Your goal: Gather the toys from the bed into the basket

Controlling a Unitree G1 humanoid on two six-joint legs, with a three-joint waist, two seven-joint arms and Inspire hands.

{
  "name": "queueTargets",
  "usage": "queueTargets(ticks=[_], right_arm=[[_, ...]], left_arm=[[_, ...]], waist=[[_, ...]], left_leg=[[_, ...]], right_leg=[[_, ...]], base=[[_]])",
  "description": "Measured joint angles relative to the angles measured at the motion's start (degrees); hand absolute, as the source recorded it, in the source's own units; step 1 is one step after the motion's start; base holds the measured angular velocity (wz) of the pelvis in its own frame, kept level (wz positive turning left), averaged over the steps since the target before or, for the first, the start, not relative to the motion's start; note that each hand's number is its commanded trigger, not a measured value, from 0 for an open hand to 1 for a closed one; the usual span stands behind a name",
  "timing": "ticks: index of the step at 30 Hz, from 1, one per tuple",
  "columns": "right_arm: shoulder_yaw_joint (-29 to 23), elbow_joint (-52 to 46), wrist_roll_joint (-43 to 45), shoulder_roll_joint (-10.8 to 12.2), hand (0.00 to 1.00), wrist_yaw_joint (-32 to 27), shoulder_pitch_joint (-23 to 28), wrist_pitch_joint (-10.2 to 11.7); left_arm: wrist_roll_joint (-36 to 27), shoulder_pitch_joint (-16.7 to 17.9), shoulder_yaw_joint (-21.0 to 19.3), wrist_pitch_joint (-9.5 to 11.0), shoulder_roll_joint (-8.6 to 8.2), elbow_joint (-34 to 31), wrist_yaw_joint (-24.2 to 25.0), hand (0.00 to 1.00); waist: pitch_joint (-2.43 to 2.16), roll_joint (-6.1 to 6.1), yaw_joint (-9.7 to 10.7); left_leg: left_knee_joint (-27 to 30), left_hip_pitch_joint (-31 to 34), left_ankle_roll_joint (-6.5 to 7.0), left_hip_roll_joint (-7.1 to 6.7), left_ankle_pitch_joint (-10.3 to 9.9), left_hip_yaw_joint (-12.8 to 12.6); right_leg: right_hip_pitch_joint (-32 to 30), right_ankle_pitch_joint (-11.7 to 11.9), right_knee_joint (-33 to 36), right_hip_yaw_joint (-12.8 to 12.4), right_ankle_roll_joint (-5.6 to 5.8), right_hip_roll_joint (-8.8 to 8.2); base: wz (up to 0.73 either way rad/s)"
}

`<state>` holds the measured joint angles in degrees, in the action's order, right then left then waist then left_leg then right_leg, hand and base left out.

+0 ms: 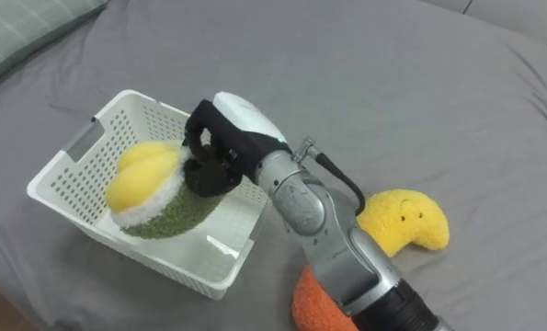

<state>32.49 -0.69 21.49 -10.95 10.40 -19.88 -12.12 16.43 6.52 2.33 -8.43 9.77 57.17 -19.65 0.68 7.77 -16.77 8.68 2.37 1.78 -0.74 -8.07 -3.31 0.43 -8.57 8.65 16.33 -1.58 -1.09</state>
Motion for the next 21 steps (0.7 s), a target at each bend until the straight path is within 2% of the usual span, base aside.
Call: queueTargets(ticks=[2,3,5,12,21], right_arm=[[0.5,1.5,0.0,0.0,0.64,0.0,0.0,0.0],[0.6,2.5,0.0,0.1,0.37,0.0,0.0,0.0],[0.7,3.5,0.0,0.2,0.0,0.1,0.0,0.0],[0.9,9.0,-0.3,0.3,0.0,-0.6,0.0,0.1],[1.3,11.3,-0.7,0.2,0.0,-3.6,0.0,0.8]], left_arm=[[0.0,-0.7,0.7,0.1,0.01,0.1,0.0,0.0],[0.0,-1.0,0.9,0.1,0.03,0.2,0.0,0.0],[0.0,-1.2,1.2,0.1,0.02,0.4,0.1,0.0],[0.0,-1.1,3.6,0.0,0.17,2.5,0.1,0.0],[0.0,-1.0,3.6,0.0,0.11,2.4,0.2,0.0]], waist=[[0.07,-0.1,-0.6],[0.12,-0.16,-0.9],[0.17,-0.24,-1.0],[0.29,-0.41,-1.0],[0.52,-0.75,-0.8]], left_leg=[[0.0,0.0,0.0,-0.01,0.0,0.0],[0.0,0.0,0.0,-0.01,0.0,0.0],[0.0,0.1,0.0,0.0,0.0,0.0],[-0.1,0.3,0.0,0.01,0.0,0.2],[0.1,1.2,0.0,0.0,0.0,0.2]], right_leg=[[0.0,0.0,0.0,-0.2,0.0,0.01],[0.0,0.0,0.0,-0.3,0.0,0.01],[0.0,0.0,0.0,-0.3,0.0,0.02],[-0.2,0.0,0.0,-0.3,0.0,0.02],[-1.1,0.0,0.0,-0.3,0.0,0.03]], base=[[0.0],[0.0],[0.0],[0.0],[0.0]])
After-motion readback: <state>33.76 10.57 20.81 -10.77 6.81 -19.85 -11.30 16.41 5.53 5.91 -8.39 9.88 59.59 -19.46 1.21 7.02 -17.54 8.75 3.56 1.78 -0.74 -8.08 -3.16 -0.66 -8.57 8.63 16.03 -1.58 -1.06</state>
